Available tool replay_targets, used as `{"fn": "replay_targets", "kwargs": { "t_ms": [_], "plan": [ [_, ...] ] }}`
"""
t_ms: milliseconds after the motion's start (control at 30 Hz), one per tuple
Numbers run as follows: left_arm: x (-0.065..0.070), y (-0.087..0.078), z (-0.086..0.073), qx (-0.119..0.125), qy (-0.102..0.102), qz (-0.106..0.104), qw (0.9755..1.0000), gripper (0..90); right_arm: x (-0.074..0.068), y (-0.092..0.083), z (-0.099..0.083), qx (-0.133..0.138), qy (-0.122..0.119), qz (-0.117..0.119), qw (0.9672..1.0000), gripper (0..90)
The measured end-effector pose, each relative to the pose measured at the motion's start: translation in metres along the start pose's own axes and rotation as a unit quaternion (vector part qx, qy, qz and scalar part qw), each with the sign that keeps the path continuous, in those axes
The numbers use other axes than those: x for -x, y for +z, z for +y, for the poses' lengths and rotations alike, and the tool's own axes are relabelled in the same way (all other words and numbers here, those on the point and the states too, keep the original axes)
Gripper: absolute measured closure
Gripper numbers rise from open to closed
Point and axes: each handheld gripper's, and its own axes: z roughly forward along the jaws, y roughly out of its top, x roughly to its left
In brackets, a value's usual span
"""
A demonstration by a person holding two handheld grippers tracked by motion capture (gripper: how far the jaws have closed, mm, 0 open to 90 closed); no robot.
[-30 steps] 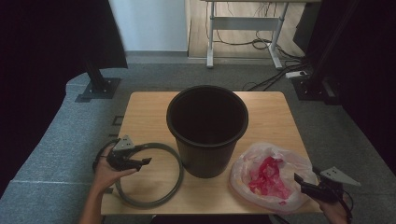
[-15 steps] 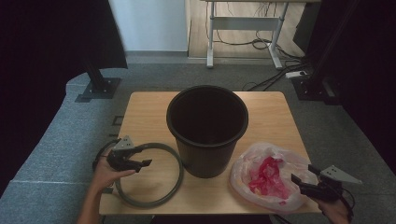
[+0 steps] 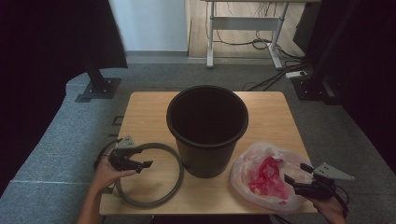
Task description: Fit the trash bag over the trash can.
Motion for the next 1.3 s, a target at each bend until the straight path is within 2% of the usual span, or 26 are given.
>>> {"fn": "replay_targets", "kwargs": {
  "t_ms": [400, 767, 867, 1067, 1200, 1300],
  "plan": [
    [0.002, -0.001, 0.0, -0.001, -0.002, 0.003, 1.0, 22.8, -0.01, 0.015, 0.017, -0.011, -0.018, 0.039, 0.999, 13.6],
    [0.003, 0.003, -0.001, -0.016, 0.004, 0.003, 0.9999, 23.1, -0.015, 0.037, 0.025, -0.048, -0.025, 0.054, 0.9971, 14.0],
    [0.003, 0.004, -0.002, -0.018, 0.003, 0.003, 0.9998, 23.3, -0.016, 0.042, 0.026, -0.057, -0.028, 0.051, 0.9967, 15.1],
    [0.004, 0.004, -0.002, -0.021, 0.005, 0.005, 0.9997, 23.9, -0.016, 0.048, 0.026, -0.066, -0.027, 0.048, 0.9963, 23.5],
    [0.004, 0.005, -0.003, -0.025, 0.006, 0.006, 0.9997, 24.1, -0.016, 0.053, 0.024, -0.084, -0.034, 0.049, 0.9947, 30.3],
    [0.004, 0.005, -0.004, -0.026, 0.005, 0.006, 0.9996, 24.3, -0.017, 0.057, 0.023, -0.098, -0.038, 0.045, 0.9935, 39.5]
  ]
}}
